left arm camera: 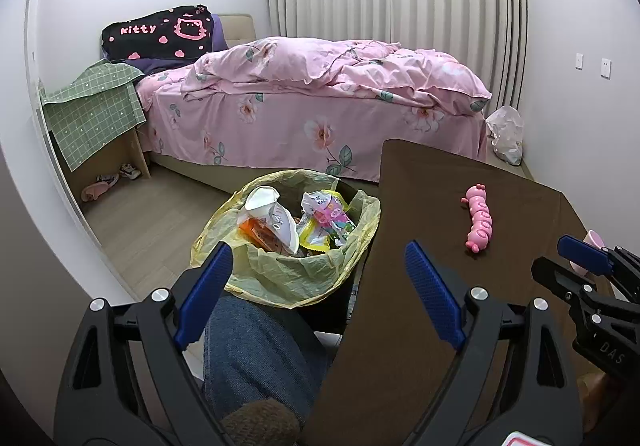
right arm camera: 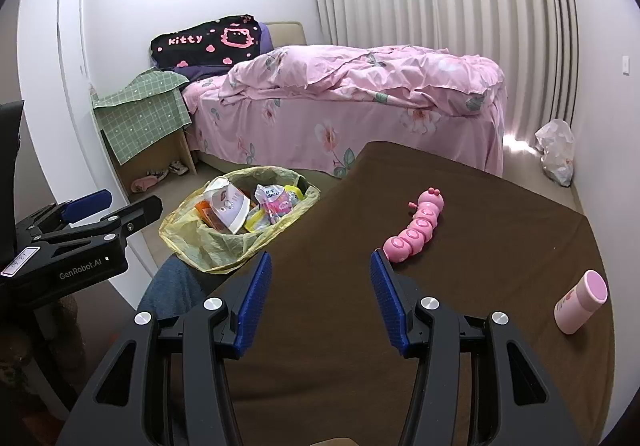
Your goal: Collect trash
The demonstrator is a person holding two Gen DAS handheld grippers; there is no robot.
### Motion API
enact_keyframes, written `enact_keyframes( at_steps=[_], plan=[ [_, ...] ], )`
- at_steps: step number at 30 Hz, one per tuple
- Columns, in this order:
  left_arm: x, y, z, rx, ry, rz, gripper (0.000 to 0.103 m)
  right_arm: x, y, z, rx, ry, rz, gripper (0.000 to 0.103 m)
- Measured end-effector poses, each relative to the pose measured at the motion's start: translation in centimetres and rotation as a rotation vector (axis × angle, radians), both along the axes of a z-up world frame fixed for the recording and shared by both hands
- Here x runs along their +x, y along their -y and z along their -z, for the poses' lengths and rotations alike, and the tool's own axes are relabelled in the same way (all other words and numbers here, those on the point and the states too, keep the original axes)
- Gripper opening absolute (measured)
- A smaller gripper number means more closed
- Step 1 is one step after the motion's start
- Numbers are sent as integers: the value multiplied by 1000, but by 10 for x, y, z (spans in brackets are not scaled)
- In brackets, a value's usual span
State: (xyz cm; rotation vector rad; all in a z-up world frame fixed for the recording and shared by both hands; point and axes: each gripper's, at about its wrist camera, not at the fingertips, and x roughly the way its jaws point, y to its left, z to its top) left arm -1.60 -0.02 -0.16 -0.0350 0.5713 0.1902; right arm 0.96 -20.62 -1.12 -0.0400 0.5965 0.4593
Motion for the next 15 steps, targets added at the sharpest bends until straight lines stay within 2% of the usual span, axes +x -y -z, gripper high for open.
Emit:
enact_keyframes(
  at_steps=[15],
  plan=[
    [10, 10, 8, 14, -26, 22, 84, 8, 9, 11, 10, -18, 5, 48]
  ],
)
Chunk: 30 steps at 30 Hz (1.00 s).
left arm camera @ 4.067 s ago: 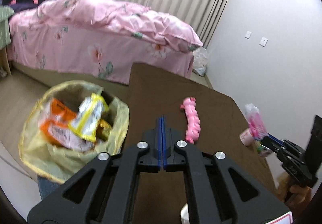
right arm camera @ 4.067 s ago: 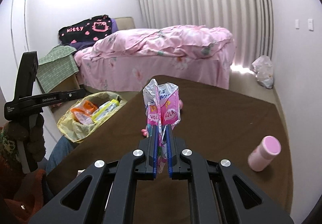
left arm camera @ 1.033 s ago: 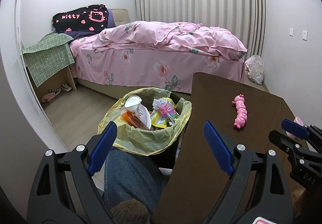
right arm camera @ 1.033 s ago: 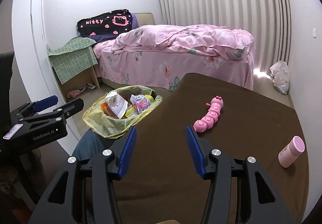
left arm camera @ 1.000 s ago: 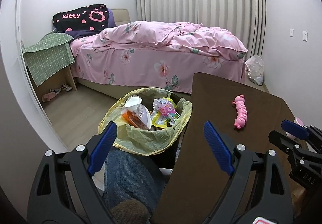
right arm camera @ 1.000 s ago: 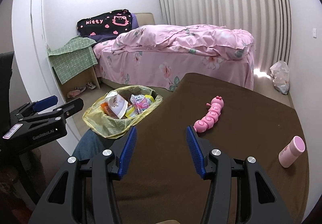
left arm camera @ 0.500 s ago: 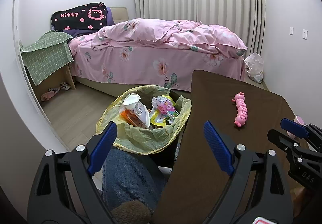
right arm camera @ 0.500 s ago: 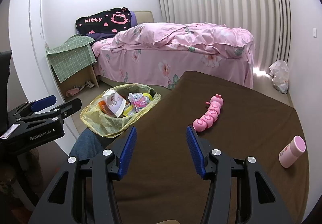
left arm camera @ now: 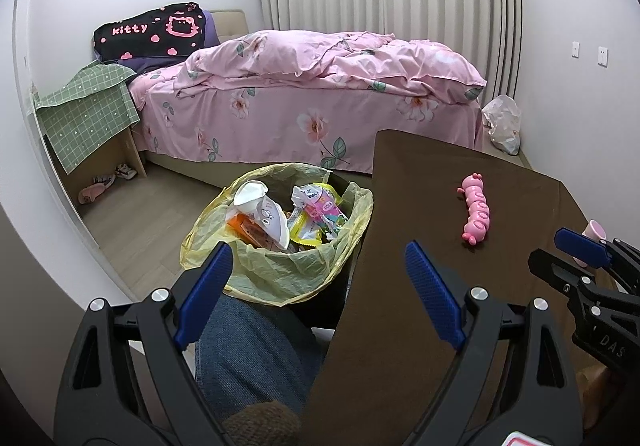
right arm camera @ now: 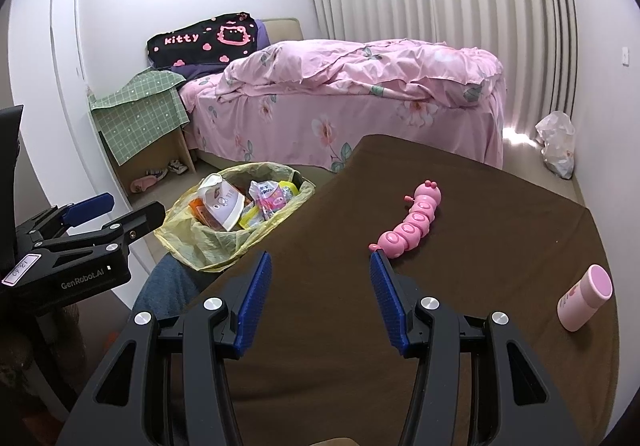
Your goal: Collect trash
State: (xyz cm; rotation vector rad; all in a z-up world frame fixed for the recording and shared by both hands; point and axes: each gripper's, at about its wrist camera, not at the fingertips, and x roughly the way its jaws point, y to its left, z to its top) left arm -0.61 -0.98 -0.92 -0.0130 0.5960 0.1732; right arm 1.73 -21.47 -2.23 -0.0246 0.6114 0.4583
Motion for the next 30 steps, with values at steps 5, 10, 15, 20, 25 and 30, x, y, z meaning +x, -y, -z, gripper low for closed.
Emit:
enact_keyframes(
  at_steps=[5, 10, 15, 20, 25, 30],
  plan=[
    [1, 1, 0, -3, -2, 6, 84, 0, 3, -1, 0, 2, 8, 48],
    [2, 1, 1, -7, -7, 11, 84, -1, 3, -4, 2, 5, 14, 48],
    [2, 1, 2, -7, -3, 10, 83, -2, 4, -4, -1, 7, 11, 48],
    [2, 2, 3, -11, -5, 9, 83, -2, 3, -5, 0, 5, 13, 48],
    [3, 1, 3, -11, -3, 8, 84, -2, 4, -5, 0, 6, 13, 48],
    [2, 0, 3, -15, -1, 7, 84, -2, 3, -5, -3, 6, 12, 48]
  ],
)
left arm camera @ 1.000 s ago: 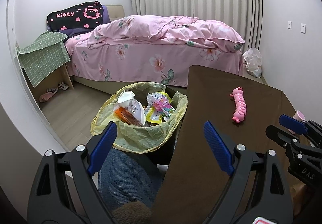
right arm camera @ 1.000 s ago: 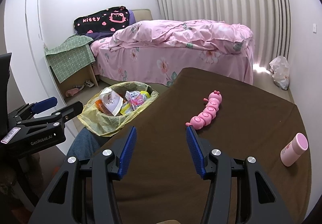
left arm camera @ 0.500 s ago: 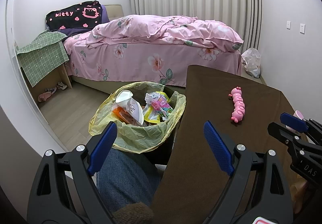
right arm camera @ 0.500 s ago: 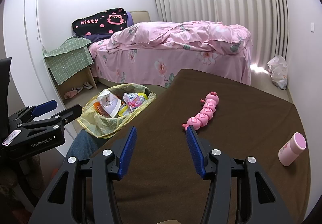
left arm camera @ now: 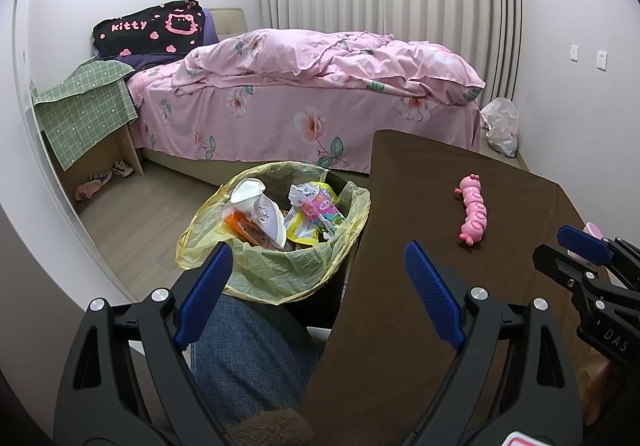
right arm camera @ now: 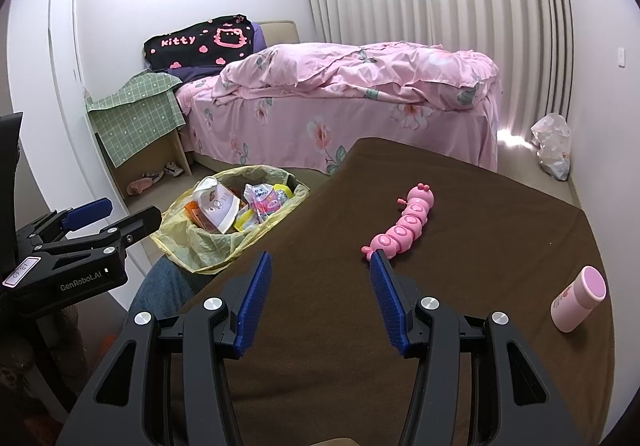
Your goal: Collect trash
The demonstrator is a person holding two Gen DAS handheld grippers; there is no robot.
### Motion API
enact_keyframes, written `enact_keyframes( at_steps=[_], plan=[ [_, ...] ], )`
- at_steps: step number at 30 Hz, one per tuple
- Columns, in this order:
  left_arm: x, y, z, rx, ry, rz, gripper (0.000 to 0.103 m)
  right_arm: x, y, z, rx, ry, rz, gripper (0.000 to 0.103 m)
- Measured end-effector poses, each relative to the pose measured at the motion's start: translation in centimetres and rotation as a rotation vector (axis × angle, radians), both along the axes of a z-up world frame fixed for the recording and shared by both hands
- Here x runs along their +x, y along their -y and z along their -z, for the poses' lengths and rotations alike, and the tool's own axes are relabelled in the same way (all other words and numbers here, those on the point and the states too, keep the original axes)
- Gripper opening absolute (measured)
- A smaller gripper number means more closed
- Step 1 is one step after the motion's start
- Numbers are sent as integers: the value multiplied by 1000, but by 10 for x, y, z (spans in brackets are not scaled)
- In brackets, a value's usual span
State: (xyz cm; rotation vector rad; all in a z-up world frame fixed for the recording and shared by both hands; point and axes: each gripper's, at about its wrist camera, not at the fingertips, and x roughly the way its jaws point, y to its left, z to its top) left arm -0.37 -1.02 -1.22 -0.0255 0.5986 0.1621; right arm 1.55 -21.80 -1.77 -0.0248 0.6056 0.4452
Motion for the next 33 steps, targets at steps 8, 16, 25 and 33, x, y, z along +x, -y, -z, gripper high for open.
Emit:
enact_keyframes(
  at_steps=[8, 16, 25, 33],
  plan=[
    [1, 0, 1, -3, -2, -4, 84, 0, 1, 0, -4, 0, -1, 48],
    [1, -1, 2, -26, -14, -8, 84, 0, 2, -3, -24, 1, -5, 48],
    [0, 4, 3, -21, -14, 6, 84, 1, 0, -5, -37, 6, -8, 48],
    [45, 40, 39, -101, -180, 187, 93, 31, 52, 38, -85, -98, 122, 57]
  ],
)
